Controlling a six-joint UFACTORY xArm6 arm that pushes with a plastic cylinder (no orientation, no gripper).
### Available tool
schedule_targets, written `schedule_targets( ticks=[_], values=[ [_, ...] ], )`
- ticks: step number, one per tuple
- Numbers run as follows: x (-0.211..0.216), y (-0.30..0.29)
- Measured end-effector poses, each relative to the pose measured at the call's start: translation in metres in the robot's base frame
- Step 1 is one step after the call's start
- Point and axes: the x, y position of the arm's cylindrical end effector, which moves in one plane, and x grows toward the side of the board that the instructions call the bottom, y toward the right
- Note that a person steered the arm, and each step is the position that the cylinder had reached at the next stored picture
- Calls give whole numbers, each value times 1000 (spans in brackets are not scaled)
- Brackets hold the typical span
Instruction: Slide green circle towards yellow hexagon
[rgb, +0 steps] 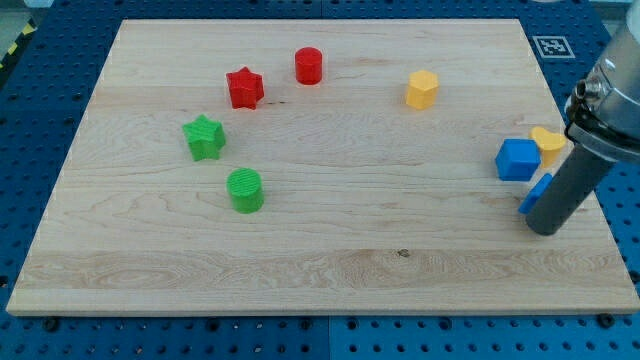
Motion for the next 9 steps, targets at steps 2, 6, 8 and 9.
schedule_targets(
  ticks=[2, 6, 8, 9],
  values=[
    [-23, -8],
    [32, -364],
    [-22, -412],
    [-22, -393]
  ],
)
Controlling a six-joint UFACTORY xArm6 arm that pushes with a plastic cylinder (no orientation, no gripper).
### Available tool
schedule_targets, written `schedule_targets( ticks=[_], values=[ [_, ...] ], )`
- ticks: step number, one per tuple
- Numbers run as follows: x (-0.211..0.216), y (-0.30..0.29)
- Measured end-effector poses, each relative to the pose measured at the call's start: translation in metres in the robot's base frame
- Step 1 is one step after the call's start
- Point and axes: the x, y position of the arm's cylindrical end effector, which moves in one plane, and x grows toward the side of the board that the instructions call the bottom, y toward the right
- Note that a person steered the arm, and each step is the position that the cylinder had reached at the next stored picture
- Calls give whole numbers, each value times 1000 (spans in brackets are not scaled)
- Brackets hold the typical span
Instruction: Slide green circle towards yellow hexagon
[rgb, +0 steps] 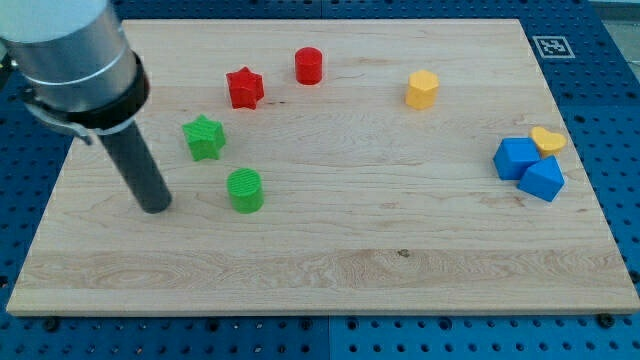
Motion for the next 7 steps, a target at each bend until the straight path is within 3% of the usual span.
schedule_targets(
  ticks=[3, 5, 7],
  values=[
    [-18, 170],
    [-27, 120],
    [-45, 246]
  ],
)
